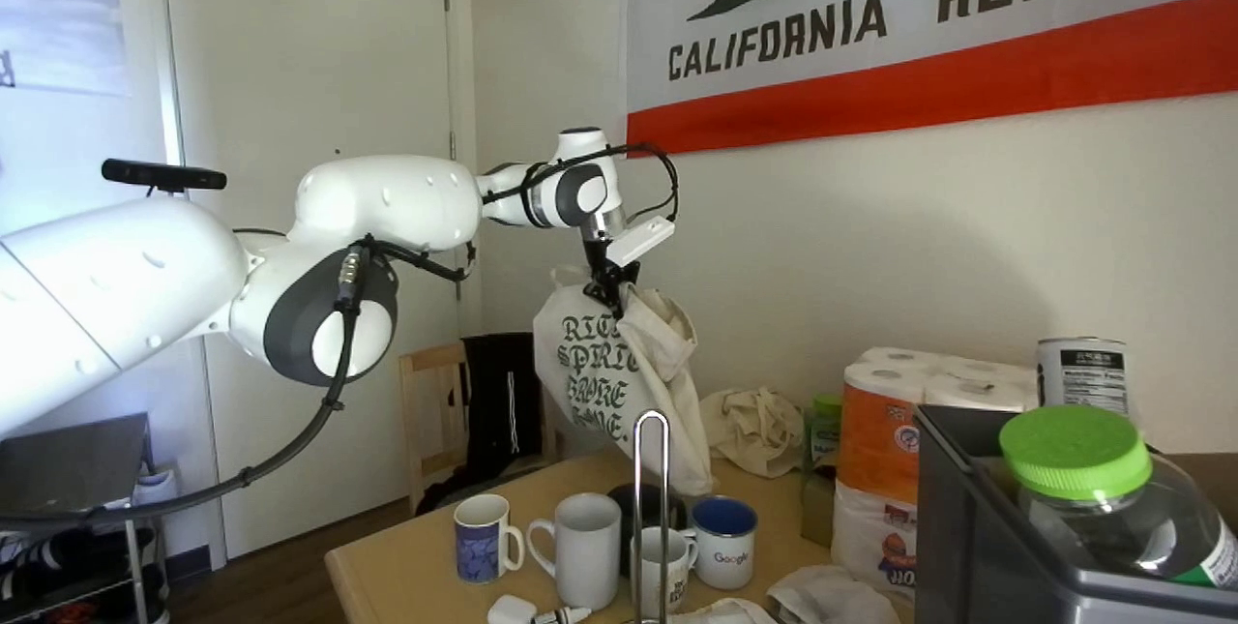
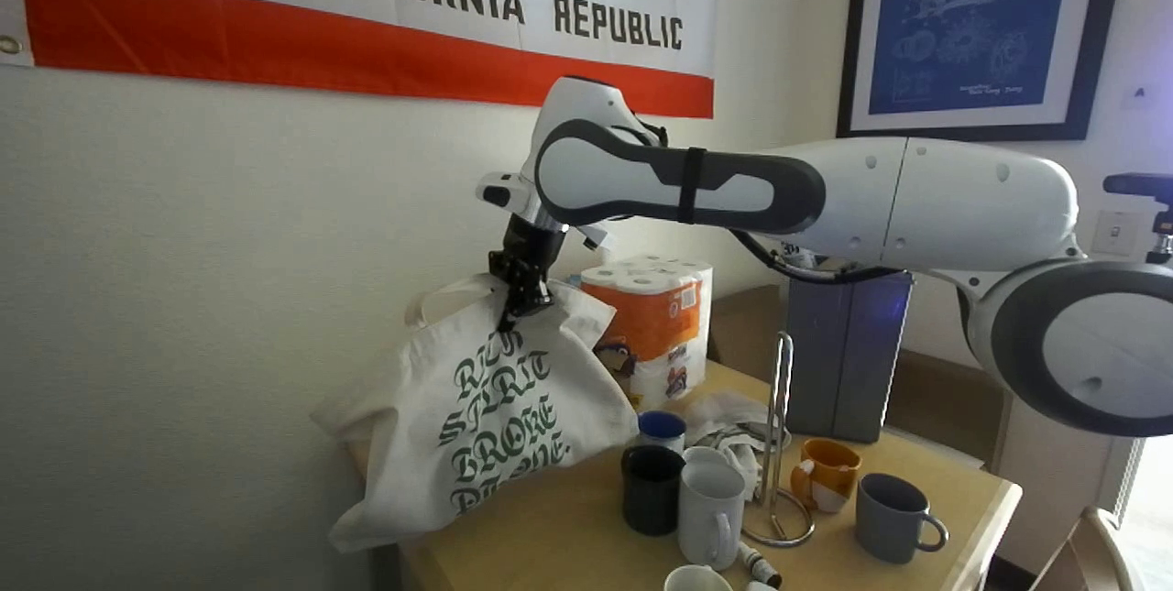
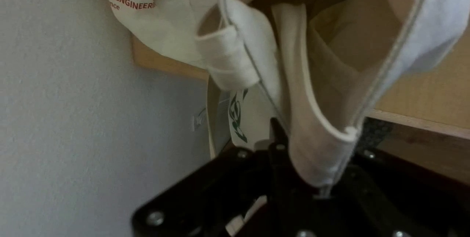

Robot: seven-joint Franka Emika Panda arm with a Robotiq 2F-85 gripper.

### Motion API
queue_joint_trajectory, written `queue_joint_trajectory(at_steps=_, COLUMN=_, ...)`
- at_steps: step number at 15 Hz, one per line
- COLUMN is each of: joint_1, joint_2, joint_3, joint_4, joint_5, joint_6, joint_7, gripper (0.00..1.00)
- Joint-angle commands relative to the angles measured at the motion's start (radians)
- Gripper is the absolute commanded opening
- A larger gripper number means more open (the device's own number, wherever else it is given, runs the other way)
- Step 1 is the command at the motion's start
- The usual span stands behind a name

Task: Pick up the bag and hand it

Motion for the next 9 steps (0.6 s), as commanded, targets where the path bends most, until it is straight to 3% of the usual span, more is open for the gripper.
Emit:
queue_joint_trajectory(at_steps=1, joint_1=-0.011, joint_2=-0.091, joint_3=0.022, joint_4=-0.029, joint_5=0.015, joint_6=-0.06, joint_7=-0.052, gripper=0.02)
queue_joint_trajectory(at_steps=9, joint_1=-0.015, joint_2=-0.177, joint_3=0.044, joint_4=-0.03, joint_5=0.015, joint_6=-0.253, joint_7=-0.094, gripper=0.02)
